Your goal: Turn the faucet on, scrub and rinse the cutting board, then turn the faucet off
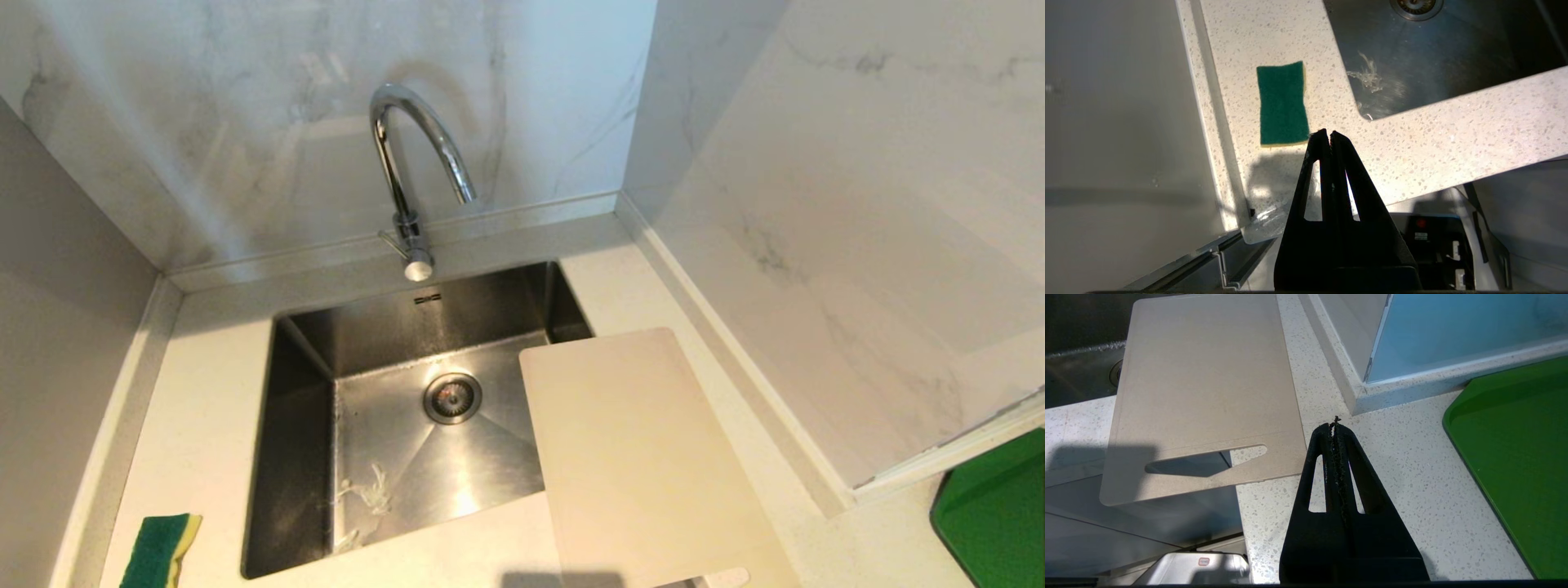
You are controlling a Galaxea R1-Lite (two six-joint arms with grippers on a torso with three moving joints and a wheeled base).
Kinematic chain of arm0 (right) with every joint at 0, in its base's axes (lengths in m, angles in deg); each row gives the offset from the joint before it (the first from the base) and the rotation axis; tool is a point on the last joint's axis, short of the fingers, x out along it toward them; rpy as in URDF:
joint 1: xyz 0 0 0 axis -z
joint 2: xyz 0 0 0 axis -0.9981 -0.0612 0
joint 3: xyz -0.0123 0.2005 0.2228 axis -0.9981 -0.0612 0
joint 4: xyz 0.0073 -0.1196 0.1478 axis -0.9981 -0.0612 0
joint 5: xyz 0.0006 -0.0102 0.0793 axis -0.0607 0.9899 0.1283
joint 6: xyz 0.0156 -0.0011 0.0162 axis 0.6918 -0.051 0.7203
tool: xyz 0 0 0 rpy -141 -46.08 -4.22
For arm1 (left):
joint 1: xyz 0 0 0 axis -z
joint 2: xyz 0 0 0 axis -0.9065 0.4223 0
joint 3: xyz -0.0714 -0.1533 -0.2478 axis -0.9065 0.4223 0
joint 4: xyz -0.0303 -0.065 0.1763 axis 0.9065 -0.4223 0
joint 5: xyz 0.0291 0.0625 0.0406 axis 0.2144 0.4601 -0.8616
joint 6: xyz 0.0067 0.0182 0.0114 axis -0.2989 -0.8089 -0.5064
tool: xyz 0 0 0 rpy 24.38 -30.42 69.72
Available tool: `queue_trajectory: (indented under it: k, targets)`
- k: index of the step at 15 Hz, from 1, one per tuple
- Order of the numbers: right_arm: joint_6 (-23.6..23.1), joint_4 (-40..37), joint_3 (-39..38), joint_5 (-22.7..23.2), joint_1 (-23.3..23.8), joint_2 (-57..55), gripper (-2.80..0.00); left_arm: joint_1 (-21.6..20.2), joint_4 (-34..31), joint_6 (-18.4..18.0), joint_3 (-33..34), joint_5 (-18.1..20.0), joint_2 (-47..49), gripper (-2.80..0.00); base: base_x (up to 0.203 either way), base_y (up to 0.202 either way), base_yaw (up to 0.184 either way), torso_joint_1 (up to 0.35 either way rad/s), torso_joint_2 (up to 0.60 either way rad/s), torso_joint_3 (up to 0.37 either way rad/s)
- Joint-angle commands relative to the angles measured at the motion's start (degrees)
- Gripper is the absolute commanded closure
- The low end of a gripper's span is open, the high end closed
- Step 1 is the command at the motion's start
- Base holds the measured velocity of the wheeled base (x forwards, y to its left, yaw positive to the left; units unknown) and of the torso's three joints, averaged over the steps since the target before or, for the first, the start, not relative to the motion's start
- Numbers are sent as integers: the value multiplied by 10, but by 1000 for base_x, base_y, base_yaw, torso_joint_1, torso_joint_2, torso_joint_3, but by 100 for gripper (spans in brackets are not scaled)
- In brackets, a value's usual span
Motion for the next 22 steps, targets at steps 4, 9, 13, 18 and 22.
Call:
queue_trajectory:
  k: [4, 9, 13, 18, 22]
  targets:
    - [0, 0, 0, 0, 0, 0, 0, -52, -1, -1, 38, 16, -34, 0, 0, 0, 0, 0, 0, 0]
    - [0, 0, 0, 0, 0, 0, 0, -49, 31, -41, 66, 84, -55, 0, 0, 0, 0, 0, 0, 0]
    - [0, 0, 0, 0, 0, 0, 0, 1, 31, -59, 66, 91, -59, 0, 0, 0, 0, 0, 0, 0]
    - [0, 0, 0, 0, 0, 0, 0, 9, 28, -43, 78, 39, -115, 0, 0, 0, 0, 0, 0, 0]
    - [1, 0, 0, 0, 0, 0, 0, -4, 29, -56, 82, 37, -176, 0, 0, 0, 0, 0, 0, 0]
